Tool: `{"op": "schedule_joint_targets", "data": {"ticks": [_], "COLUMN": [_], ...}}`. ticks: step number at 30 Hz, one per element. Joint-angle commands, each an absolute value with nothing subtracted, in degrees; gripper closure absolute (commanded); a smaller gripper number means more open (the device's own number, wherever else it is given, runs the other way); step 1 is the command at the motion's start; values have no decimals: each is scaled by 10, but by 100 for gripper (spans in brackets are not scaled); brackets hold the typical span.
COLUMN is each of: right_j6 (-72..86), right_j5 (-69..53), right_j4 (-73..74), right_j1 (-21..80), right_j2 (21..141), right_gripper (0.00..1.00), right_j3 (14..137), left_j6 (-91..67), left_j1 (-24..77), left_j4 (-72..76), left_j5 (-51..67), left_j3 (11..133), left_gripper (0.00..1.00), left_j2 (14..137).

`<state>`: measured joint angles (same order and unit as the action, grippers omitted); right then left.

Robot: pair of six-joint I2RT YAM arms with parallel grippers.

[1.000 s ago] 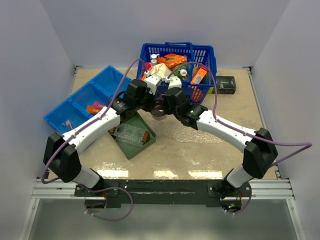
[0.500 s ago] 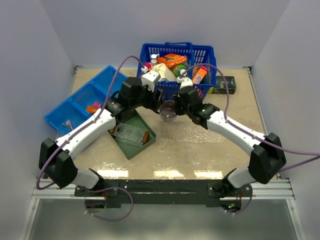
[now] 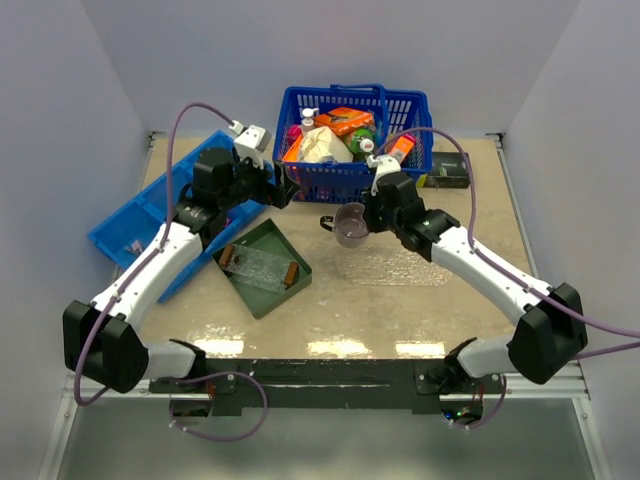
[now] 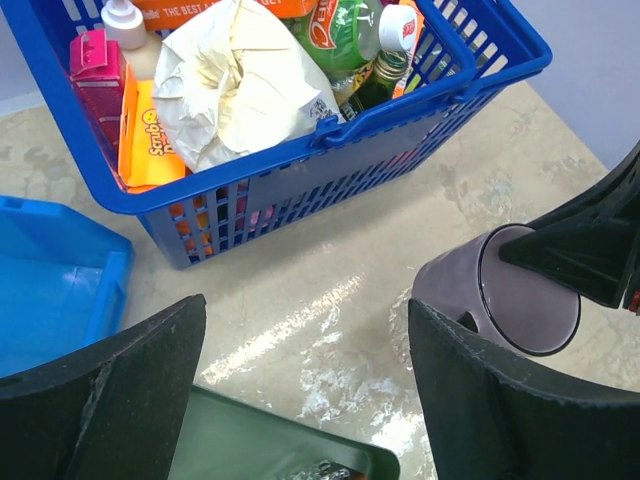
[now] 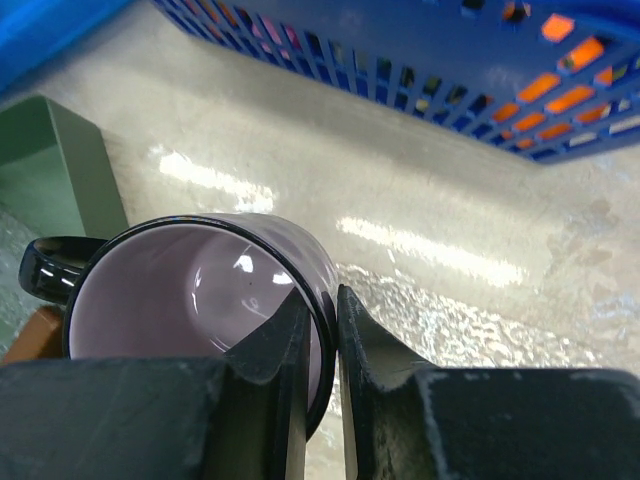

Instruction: Prepare toiletry sets of a toothbrush and toothpaste on the tray

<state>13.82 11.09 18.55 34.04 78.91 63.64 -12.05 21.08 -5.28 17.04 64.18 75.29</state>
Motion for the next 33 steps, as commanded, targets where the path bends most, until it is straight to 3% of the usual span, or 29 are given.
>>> {"op": "schedule_joint_targets", "data": {"ticks": [1, 9, 33], "right_j6": [153, 173, 288], "right_j5": [121, 154, 243], "right_j4": [179, 181, 105], "right_j1": [334, 332, 333], "right_j2": [751, 758, 724], "right_gripper": [100, 100, 100], "right_j3": [628, 613, 509], "left_j6": [-135, -159, -398], "left_j1": [219, 328, 409], "left_j4": [-22, -30, 142], "left_j5": [181, 118, 137], "left_j3": [627, 599, 486], "left_gripper": [16, 17, 21], "left_j2": [738, 736, 817]}}
